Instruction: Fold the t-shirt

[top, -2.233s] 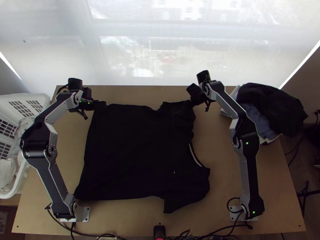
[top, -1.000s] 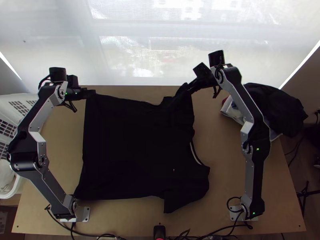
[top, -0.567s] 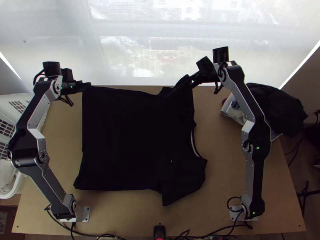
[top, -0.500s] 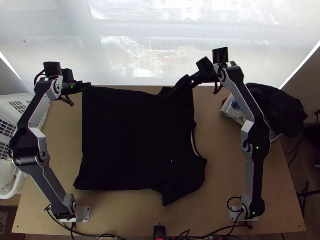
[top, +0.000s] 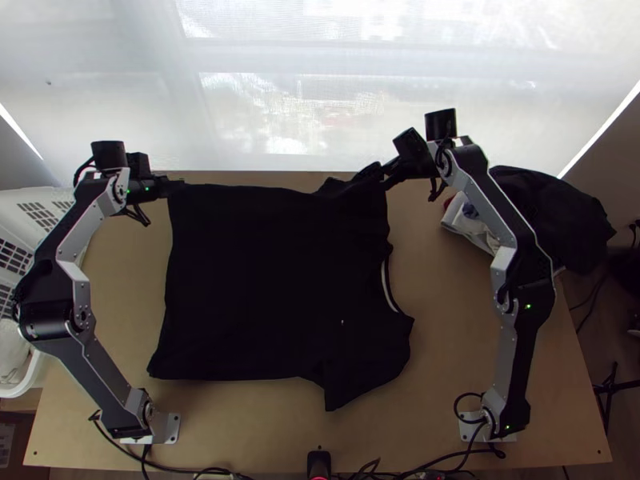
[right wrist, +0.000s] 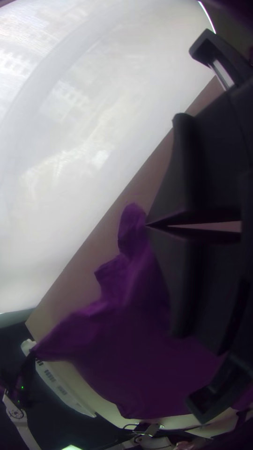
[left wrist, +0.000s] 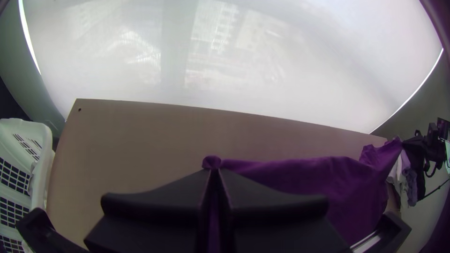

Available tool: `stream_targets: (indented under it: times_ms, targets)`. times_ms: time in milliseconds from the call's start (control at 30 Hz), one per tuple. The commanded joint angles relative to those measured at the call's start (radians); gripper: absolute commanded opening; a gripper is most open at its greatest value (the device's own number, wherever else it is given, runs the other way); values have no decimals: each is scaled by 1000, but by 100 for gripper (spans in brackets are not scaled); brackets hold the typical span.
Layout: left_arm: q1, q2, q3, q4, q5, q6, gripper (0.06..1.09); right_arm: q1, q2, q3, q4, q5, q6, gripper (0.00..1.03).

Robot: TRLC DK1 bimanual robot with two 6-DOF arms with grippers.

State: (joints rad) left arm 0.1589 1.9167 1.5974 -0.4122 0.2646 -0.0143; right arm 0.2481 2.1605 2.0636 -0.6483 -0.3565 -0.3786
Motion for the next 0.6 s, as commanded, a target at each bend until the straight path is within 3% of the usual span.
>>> stream_targets:
  times_ms: [0,567]
  targets:
    - [-18,-96,-148,76,1,16,9,11,-159,-273,108,1,-26,3]
    - [2,-363,-496,147,10,60,9,63,-445,-675,228,8,-28,3]
